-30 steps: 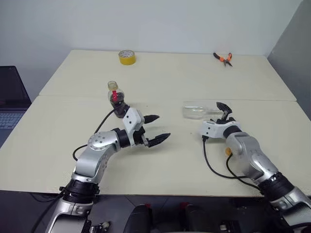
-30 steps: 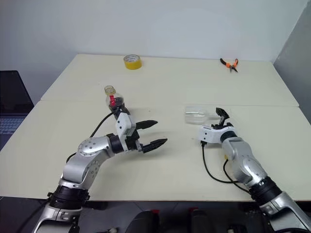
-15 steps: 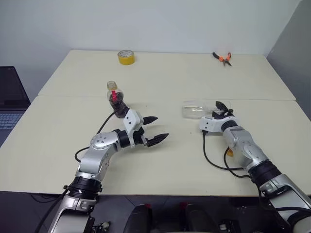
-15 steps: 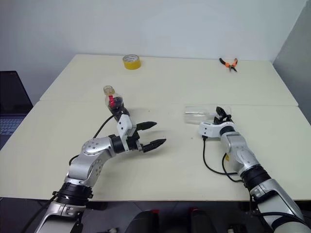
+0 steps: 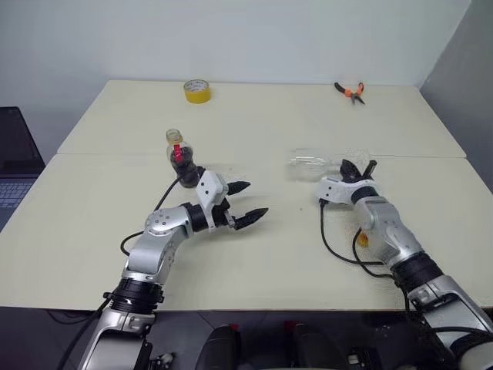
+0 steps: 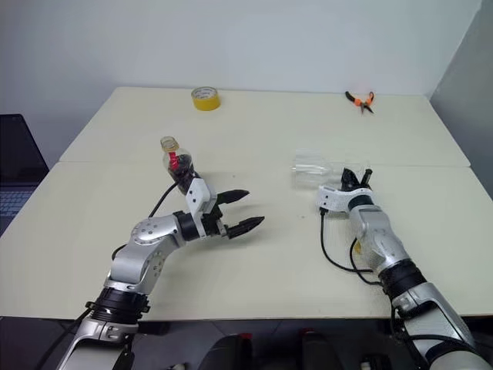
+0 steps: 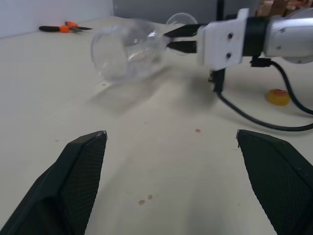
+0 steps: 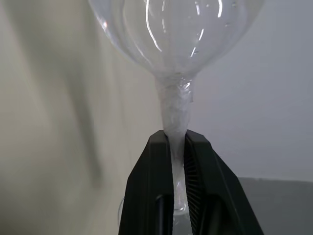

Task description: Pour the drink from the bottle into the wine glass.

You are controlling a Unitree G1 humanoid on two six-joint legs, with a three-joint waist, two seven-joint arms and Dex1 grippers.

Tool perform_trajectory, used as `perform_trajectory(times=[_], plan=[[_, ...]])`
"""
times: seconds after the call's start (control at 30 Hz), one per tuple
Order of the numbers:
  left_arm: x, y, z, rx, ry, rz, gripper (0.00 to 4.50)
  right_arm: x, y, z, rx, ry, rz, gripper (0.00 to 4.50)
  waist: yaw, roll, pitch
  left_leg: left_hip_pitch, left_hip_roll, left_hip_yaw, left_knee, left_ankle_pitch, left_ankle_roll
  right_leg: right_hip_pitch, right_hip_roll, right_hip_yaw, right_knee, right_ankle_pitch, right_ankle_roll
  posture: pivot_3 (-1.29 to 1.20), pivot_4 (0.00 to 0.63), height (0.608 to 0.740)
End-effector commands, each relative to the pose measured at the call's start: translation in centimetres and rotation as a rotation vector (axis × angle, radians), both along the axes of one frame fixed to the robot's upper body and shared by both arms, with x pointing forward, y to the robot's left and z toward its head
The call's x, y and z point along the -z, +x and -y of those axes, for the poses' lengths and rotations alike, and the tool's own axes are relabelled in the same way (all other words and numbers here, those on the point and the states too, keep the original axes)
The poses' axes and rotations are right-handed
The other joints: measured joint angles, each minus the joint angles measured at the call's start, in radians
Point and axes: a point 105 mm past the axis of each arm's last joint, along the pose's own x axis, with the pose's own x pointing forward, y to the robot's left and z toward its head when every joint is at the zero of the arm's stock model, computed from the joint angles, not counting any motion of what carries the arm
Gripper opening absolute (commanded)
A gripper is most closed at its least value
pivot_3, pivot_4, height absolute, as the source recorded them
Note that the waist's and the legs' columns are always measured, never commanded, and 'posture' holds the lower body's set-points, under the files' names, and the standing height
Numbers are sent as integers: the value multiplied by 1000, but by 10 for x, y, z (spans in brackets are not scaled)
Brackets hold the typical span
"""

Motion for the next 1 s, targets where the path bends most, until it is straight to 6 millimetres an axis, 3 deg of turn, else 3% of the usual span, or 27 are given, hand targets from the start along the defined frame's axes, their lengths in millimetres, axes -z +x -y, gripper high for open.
perform_trajectory(times=[0.03, 0.2, 0.37, 0.47, 0.7, 1.0], plan=[[-20, -6, -23, -42, -42, 86, 4500, -39, -21, -18, -146, 283, 59, 69, -3, 0, 0, 0, 0, 0, -1, 0, 0, -1, 0, 0, 0, 0, 0, 0, 150, 740], [-24, -12, -42, -45, -64, 46, 4500, -26, -44, -53, -362, 732, -123, 69, -2, 0, 0, 2, 0, -2, 0, 0, 1, 2, 0, -2, 1, 0, 0, 0, 150, 740], [-28, -22, -49, -28, -71, 9, 4500, -9, -54, -87, -530, 918, -266, 69, 2, 1, 1, 2, 0, -2, 0, -1, 1, 3, 0, -2, 1, 0, 0, 0, 150, 740], [-28, -39, -53, 36, -43, -44, 4500, -2, -56, -124, -701, 1094, -330, 69, -5, 0, 1, 2, 0, -2, 0, -1, 1, 3, 0, -2, 0, 0, 0, 0, 150, 740], [-29, -49, -64, 34, -25, -71, 4500, 10, -45, -156, -816, 1128, -379, 69, -2, 2, 2, 3, 1, -2, -1, 0, 1, 2, 0, -2, 3, -2, -3, 0, 150, 740], [-34, -52, -64, 39, -34, -55, 4500, 30, -46, -163, -846, 1094, -440, 69, -3, 2, 2, 3, 1, -2, -1, 0, 1, 2, 0, -2, 3, -2, -3, 0, 150, 740]])
